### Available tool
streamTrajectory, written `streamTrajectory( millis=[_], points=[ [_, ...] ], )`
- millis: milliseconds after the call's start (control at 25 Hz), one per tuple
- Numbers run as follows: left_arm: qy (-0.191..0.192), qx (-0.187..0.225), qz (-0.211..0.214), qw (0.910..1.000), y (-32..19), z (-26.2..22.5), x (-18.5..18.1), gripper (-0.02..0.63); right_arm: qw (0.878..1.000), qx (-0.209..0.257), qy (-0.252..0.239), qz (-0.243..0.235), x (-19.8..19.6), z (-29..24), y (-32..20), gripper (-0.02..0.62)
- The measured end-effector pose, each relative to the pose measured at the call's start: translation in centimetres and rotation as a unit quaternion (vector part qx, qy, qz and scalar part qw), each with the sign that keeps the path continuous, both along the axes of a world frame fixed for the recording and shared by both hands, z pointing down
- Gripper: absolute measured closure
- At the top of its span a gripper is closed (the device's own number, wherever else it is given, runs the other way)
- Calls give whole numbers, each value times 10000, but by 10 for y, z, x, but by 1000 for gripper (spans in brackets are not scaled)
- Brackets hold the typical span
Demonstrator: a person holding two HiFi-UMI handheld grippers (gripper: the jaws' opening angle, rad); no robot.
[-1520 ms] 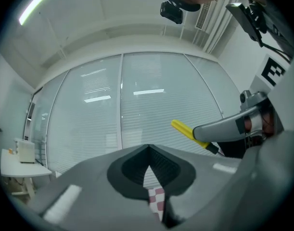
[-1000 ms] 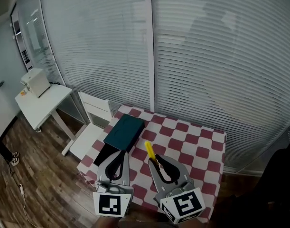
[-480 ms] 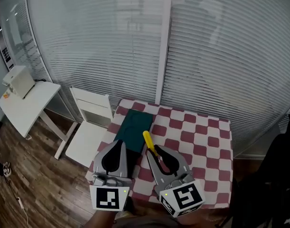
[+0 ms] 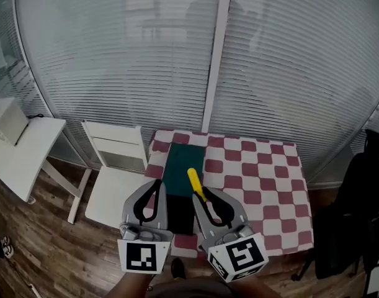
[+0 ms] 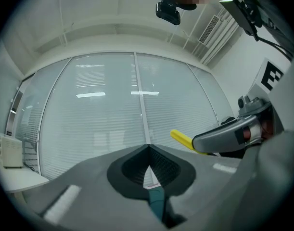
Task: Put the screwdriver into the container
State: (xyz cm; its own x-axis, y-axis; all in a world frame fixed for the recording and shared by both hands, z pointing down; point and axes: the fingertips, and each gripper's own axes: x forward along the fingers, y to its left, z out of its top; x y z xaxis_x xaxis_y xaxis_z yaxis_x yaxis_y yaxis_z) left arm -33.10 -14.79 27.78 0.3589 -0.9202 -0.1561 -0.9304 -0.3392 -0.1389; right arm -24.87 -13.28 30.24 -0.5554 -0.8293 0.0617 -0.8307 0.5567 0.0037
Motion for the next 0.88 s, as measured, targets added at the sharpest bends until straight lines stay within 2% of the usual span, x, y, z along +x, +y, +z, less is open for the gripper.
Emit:
streamTrajectory(
  millis=[400,880],
  points=[
    [3,5,298,9996,13,1,-6,606,9997,16,27,251,-12,0,16,505],
    [-41,-287,216,9993,62,8,2,606,9996,-245,-45,165,-6,10,65,505]
  ],
)
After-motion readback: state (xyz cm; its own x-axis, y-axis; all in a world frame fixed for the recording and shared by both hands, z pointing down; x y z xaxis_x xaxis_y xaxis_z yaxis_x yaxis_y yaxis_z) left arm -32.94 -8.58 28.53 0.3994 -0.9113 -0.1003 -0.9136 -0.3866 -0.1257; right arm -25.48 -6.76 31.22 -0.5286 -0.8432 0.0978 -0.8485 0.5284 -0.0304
